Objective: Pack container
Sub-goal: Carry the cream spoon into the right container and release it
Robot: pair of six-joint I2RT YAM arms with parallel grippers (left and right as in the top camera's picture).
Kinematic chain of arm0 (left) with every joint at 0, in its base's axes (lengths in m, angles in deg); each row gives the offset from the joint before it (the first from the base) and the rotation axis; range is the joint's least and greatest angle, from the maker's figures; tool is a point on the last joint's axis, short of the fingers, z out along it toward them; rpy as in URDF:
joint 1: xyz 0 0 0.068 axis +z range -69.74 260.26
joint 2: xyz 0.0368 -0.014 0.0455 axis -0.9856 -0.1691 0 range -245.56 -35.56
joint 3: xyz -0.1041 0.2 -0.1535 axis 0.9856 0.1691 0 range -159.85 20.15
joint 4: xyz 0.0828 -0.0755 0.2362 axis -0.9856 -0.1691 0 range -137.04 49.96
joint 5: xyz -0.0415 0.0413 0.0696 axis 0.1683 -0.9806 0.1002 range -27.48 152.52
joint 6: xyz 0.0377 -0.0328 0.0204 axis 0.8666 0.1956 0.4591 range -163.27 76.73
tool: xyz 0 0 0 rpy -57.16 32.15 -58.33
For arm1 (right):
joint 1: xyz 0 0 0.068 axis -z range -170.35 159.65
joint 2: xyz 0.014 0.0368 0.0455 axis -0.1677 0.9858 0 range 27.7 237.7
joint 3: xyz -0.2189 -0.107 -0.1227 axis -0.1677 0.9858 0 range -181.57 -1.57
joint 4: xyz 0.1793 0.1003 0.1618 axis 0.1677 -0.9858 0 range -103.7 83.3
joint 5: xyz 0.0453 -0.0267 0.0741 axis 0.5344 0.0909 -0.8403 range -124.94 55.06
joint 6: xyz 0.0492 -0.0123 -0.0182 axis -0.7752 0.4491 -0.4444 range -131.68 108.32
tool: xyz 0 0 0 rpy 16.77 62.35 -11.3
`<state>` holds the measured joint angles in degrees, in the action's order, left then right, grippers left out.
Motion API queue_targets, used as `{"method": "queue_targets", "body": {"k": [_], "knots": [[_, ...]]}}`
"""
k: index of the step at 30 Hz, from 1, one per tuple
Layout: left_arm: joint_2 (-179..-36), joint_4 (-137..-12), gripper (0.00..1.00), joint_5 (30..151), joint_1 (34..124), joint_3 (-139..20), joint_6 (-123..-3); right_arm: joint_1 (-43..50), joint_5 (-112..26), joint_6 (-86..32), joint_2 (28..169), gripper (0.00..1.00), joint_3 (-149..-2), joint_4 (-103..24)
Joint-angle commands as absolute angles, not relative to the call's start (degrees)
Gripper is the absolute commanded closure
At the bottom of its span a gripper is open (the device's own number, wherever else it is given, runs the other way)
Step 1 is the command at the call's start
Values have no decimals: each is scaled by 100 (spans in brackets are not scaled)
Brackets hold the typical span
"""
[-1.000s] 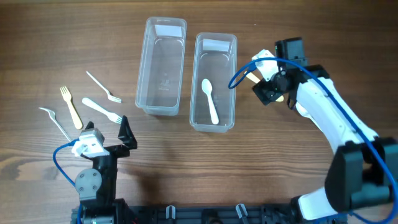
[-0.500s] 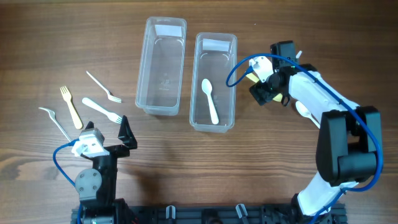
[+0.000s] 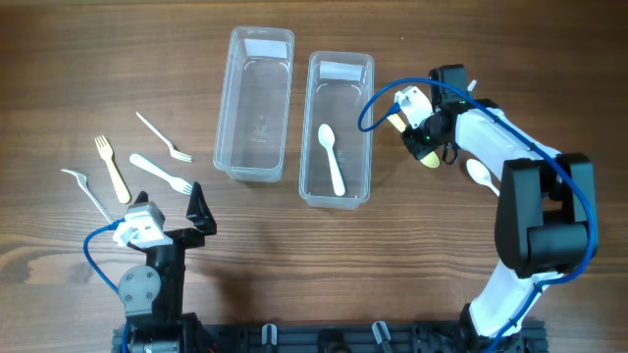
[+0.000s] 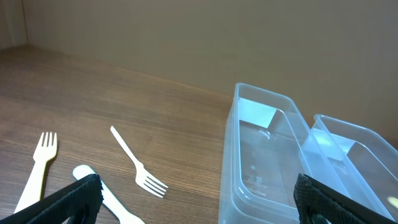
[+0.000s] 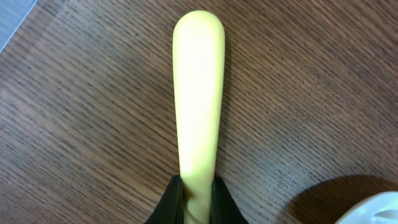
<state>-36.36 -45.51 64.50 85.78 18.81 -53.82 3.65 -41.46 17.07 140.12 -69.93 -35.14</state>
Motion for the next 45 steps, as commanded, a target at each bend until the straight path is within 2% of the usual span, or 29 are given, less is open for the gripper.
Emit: {"method": "queue_targets", "body": {"k": [1,5,9,13,17,21,26,33,34,36,37,41,45], "knots": [[-3594,-4540,0,6456,8563,1924,-5270,409,-3823,1353,14276,96,-6936,-3698],[-3594,-4540,0,6456,8563,1924,-5270,378,-3823,868,13948,96,-7047,-3947],[-3594,-4540,0,6456,8563,1924,-5270,361,-3842,328,12925,96,-7194,-4170],[-3594,-4540,0,6456,8563,1924,-5270,319,-4349,-1040,11476,96,-7191,-4290],[-3594,-4540,0,6456,8563,1924,-5270,-28,-4883,-2070,10672,96,-7191,-4303],[-3594,-4540,0,6456,8563,1924,-5270,-623,-4880,-3202,10619,96,-7161,-4209],[-3594,-4540,0,6456,8563,1924,-5268,-1613,-4277,-3976,11181,96,-7119,-3680],[-3594,-4540,0,6456,8563,1924,-5270,-1807,-4157,-4317,11970,96,-7122,-3434],[-3594,-4540,0,6456,8563,1924,-5268,-1807,-4155,-4292,12005,92,-7122,-3431],[-3594,-4538,0,6456,8563,1924,-5268,-1807,-4196,-3862,12010,59,-7122,-3442],[-3594,-4540,0,6456,8563,1924,-5268,-1807,-4282,-3689,11986,54,-7122,-3436],[-3594,-4540,0,6456,8563,1924,-5268,-1807,-4400,-3368,11719,43,-7132,-3414],[-3594,-4540,0,6456,8563,1924,-5268,-1670,-3829,-2966,10976,41,-7132,-3853]]}}
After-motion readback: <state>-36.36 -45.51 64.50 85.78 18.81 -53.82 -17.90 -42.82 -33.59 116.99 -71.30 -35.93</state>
